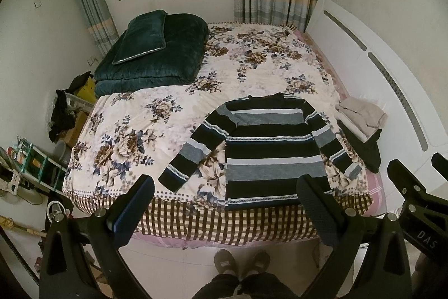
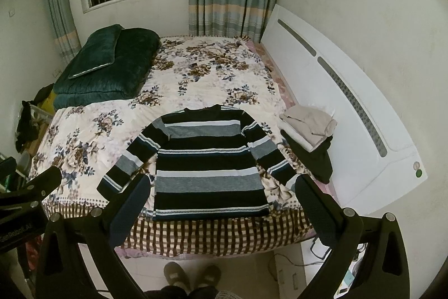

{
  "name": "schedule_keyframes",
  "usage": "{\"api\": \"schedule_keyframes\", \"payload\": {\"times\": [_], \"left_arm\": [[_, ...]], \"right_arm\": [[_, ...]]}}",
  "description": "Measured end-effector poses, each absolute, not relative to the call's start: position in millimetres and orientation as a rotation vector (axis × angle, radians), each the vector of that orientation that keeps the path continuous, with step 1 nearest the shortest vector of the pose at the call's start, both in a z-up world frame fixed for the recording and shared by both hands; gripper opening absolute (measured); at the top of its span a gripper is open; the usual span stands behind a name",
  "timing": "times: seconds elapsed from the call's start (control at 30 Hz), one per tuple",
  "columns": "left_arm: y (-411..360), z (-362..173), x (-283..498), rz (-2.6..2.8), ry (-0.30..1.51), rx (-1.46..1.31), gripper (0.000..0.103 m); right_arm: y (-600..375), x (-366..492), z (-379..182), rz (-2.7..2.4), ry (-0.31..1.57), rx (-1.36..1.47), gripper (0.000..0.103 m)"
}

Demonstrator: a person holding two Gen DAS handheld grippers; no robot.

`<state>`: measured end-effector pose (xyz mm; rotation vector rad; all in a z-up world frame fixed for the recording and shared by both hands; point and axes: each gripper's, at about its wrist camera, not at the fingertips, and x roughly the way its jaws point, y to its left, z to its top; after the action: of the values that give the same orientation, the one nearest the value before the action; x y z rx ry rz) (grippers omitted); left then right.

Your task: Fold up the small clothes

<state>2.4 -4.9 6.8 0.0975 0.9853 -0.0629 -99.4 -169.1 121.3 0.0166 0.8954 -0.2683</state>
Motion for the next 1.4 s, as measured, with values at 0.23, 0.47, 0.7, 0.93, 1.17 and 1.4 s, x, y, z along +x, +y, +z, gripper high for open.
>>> {"api": "schedule_keyframes", "payload": {"times": [0.23,0.47,0.7,0.93,1.17,1.4], "left_arm": [[-6,8,5,-0.064,0.984,0.096,0.103],[-10,14,5,-0.065,0.981,0.09,0.103],[-9,14,4,-0.066,0.979,0.09,0.103],[-7,12,3,-0.068,0.978,0.087,0.103],[-6,12,3,-0.067,0.976,0.085,0.103],[-7,14,3,-0.066,0.975,0.084,0.103]], "right_arm": [[-169,-101,122,-0.268,0.894,0.014,0.103],[-169,-102,121,-0.267,0.893,0.009,0.103],[-171,-100,130,-0.264,0.894,0.004,0.103],[-170,-100,130,-0.265,0.892,0.005,0.103],[-171,-100,131,-0.264,0.891,0.004,0.103],[-170,-99,132,-0.263,0.89,0.004,0.103]]}}
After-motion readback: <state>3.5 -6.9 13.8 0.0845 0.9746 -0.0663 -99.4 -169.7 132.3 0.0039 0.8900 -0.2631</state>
